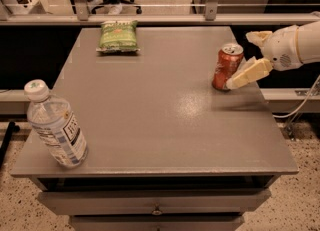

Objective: Move coke can near green jalapeno chip bag

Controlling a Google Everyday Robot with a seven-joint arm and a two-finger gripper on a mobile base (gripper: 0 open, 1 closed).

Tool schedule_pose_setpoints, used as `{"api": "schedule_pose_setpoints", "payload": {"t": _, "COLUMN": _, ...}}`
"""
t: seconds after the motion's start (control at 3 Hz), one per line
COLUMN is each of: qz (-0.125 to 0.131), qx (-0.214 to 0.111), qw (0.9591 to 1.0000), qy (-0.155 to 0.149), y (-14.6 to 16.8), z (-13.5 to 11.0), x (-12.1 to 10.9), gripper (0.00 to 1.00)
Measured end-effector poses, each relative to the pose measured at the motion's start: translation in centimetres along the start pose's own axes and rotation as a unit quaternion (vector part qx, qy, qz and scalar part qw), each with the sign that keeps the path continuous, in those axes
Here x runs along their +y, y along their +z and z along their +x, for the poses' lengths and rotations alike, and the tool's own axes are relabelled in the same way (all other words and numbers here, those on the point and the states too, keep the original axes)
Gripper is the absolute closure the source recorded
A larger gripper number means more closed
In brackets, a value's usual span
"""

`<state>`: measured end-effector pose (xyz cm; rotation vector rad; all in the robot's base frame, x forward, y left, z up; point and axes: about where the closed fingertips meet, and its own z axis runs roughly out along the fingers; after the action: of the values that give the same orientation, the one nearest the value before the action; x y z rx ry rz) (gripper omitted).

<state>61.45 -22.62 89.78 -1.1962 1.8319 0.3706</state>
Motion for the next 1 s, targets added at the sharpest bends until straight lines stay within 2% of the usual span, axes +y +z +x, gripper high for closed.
{"api": "schedule_pose_setpoints", "payload": {"t": 0.33, "qz": -0.023, "qx": -0.056, "qw": 0.9979, "qy": 0.022, "y": 2.0, "z": -0.1, "x": 0.1, "gripper": 0.02}}
{"api": "schedule_pose_setpoints", "payload": {"t": 0.67, "qz": -0.068, "qx": -0.089, "qw": 0.9930, "qy": 0.037, "y": 3.7, "z": -1.1, "x": 1.2, "gripper": 0.20}}
{"api": "schedule_pose_setpoints", "payload": {"t": 1.0, "qz": -0.108, "qx": -0.107, "qw": 0.9873, "qy": 0.046, "y": 4.7, "z": -1.8, "x": 2.7, "gripper": 0.44}}
